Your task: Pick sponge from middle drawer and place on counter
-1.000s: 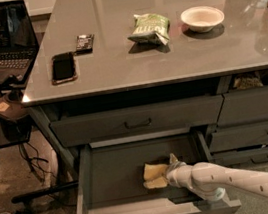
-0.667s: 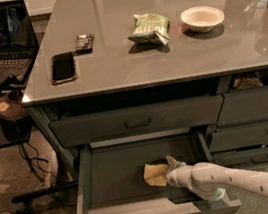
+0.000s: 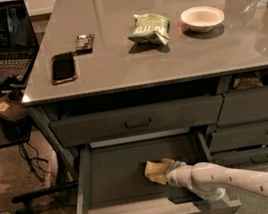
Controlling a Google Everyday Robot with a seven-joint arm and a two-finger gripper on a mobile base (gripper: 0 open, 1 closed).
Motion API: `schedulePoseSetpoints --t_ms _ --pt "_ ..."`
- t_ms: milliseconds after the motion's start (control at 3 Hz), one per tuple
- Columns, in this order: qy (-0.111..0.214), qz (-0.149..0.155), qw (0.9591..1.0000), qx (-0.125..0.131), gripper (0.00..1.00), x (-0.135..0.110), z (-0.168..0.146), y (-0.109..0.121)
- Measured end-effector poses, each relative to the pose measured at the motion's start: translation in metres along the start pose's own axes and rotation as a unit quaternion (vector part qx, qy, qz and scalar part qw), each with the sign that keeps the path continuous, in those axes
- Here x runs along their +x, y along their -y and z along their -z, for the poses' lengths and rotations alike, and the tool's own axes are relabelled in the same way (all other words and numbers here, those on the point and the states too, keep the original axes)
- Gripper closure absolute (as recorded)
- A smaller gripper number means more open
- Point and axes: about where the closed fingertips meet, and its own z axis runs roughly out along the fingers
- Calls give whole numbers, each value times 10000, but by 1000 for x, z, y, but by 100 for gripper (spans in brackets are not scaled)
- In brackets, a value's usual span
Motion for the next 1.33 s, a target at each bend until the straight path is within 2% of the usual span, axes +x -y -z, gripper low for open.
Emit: schedulePoseSetpoints --t_ms 333,667,1000,1333 --pt "-6 -11 10000 37 89 -8 6 8" --pt "-41 -206 9993 313 100 -32 41 50" --pt "-143 -326 9966 743 100 -62 110 104" --pt "-410 -472 9886 1366 100 -66 210 157"
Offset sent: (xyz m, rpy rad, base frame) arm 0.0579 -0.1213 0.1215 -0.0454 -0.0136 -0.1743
